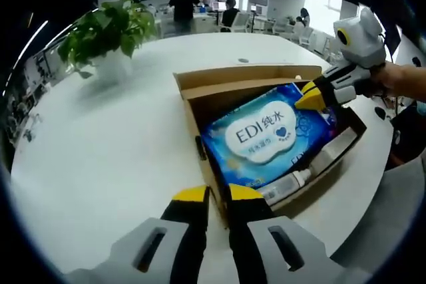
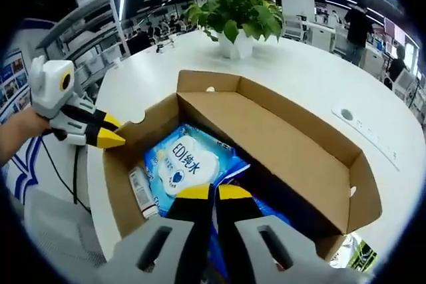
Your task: Operate the shoe box by opening the lid, removing the specified soft item, and placing it in the target area until the item is outside and the box remains undamaged.
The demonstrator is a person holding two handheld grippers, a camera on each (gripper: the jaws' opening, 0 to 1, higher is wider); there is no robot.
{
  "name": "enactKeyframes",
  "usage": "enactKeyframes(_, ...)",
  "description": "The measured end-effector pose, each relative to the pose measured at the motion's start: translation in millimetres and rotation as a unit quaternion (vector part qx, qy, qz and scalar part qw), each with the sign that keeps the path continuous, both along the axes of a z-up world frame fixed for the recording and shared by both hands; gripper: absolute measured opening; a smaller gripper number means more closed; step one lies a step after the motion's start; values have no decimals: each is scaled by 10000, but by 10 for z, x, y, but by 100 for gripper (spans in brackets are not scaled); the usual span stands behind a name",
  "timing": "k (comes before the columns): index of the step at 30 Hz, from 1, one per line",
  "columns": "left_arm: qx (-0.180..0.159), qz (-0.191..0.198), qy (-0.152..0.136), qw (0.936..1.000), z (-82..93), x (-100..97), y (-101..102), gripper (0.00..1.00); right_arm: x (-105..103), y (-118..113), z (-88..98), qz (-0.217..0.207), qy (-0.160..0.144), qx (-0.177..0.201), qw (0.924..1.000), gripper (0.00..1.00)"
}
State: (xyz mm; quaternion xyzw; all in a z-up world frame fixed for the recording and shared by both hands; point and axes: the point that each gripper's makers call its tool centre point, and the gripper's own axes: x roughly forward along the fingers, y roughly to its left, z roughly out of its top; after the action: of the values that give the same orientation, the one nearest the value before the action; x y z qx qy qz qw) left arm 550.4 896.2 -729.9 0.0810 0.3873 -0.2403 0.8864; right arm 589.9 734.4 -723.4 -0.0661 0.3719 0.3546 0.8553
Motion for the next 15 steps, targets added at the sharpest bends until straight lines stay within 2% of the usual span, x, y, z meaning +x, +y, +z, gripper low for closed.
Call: enactKeyframes(15,95,-69,26,9999,8,-11,7,8,-83,-206,124,-111,-108,-55,9999,0)
